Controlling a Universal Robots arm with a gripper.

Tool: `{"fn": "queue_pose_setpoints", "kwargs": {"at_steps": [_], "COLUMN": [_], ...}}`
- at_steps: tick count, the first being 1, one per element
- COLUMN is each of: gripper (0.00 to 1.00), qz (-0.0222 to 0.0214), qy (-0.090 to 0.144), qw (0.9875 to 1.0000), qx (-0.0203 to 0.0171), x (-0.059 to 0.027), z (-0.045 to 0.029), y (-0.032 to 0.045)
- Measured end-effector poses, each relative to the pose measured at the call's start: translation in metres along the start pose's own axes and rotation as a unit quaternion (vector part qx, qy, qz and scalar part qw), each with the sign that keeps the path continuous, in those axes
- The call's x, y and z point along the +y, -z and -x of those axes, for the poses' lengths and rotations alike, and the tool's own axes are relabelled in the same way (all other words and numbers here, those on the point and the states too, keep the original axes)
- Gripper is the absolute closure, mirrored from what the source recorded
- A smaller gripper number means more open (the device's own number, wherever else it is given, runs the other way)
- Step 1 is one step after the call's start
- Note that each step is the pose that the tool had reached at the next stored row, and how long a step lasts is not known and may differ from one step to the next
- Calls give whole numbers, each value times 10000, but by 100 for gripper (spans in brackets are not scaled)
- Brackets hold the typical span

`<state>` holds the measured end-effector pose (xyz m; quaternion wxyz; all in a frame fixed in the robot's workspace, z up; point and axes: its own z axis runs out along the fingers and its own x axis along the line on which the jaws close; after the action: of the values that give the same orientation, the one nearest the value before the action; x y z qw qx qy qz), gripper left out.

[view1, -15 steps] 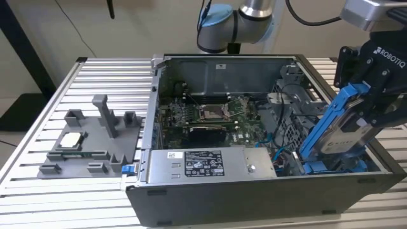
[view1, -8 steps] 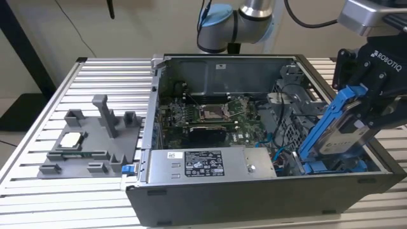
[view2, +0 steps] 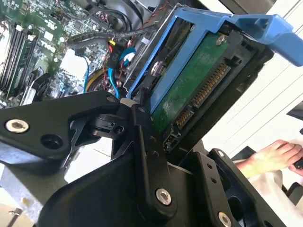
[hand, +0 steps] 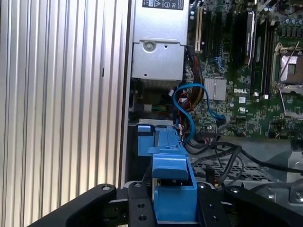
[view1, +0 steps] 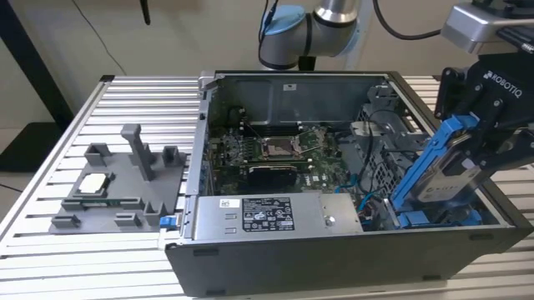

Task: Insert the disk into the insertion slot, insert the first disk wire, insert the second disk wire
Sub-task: 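Insert the disk into the insertion slot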

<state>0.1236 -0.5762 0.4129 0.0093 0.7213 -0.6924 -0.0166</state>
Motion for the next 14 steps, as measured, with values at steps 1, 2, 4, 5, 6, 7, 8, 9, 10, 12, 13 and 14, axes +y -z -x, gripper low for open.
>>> {"fn": "queue_pose_setpoints", "kwargs": {"at_steps": [1,2,4,5,6,7,8,9,10,12,13,14], "gripper": [67,67,67,67,67,67,67,67,67,67,67,67], "qz": [0,0,0,0,0,0,0,0,1,3,14,19], "qy": [-4,-7,-9,-10,-12,-13,-14,-16,-17,-25,-30,-33], "qw": [10000,10000,10000,10000,10000,10000,10000,10000,10000,10000,10000,10000], "qx": [-1,-3,-2,0,0,-1,-4,-5,-7,-8,-9,-12], "x": [-1,-3,-5,-5,-5,-6,-5,-6,-7,-10,-11,-10], "z": [5,8,13,16,17,18,19,20,19,19,15,9], "y": [-7,-15,-28,-33,-38,-44,-51,-55,-62,-75,-77,-79]}}
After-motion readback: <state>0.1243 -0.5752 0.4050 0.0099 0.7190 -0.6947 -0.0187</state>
